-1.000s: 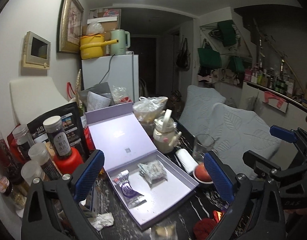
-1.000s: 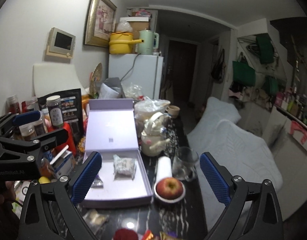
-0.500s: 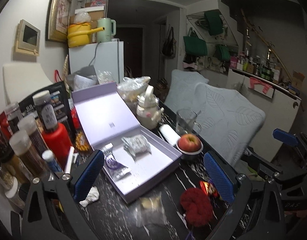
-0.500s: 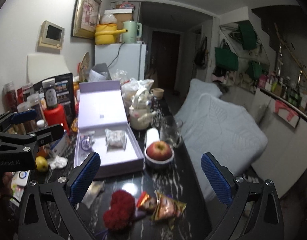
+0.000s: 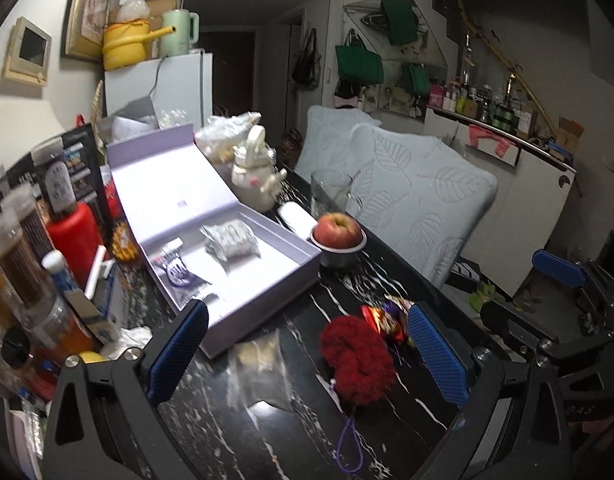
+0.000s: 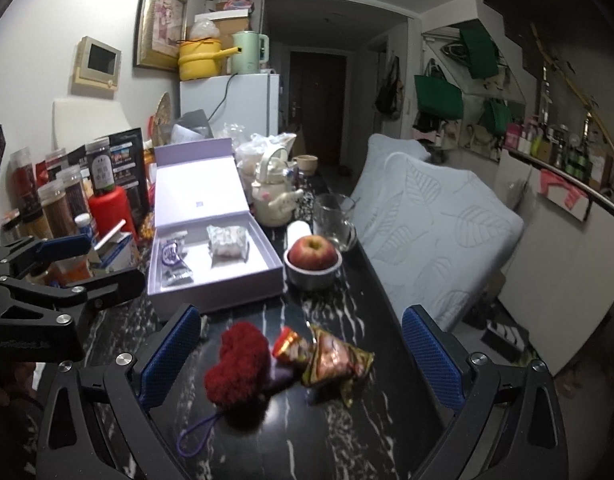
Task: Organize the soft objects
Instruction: 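Withdraw both tools from the box back toward the red scrunchie, then grasp the red scrunchie with the left tool while the right tool grasps the snack bag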
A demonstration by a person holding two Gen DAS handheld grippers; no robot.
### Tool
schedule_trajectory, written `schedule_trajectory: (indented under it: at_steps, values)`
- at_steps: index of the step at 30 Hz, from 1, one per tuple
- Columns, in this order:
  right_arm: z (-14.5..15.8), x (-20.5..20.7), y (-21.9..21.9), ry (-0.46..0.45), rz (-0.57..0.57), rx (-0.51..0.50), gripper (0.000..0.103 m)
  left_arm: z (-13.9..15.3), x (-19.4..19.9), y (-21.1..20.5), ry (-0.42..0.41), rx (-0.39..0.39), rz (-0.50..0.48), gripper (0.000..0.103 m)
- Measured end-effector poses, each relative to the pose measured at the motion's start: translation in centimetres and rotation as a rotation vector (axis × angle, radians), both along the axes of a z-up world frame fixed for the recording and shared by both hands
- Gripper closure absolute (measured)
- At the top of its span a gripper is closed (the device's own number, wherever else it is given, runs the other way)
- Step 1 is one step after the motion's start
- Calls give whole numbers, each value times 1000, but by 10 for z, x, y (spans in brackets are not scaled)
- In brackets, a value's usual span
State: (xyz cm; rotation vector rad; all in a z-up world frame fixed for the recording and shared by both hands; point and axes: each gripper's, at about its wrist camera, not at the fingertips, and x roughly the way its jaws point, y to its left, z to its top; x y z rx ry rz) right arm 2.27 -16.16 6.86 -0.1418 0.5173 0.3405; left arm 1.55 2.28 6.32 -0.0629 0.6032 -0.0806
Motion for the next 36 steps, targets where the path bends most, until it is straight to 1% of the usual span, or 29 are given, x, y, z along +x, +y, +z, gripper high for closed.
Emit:
schedule_trajectory:
  at_steps: [5,7,11,16,21,27,32,36]
  values:
    - [-16,-9,-5,-9,-14,-37,1,-25,2,-12,30,-10,-20,2]
    - [-23,-11,-9,2,-16,-41,1,-37,5,-18,55,-14,-38,2]
    - [-43,-8,-20,74,-5,-9,1,-56,13,-32,96,-16,-71,2]
    - [-64,-3,-36,126,-30,6,1,-80,26,-46,152,-9,-89,2]
    - [-79,10,-53,166,-54,20,1,-97,44,-53,194,-3,-79,2]
    - [-95,29,-63,199,-61,30,1,-117,68,-59,247,34,-59,1]
    - [-106,48,-67,234,-59,45,1,-128,83,-54,298,-19,-73,2]
    - [-112,63,-67,253,-52,64,1,-135,93,-51,317,-16,-71,2]
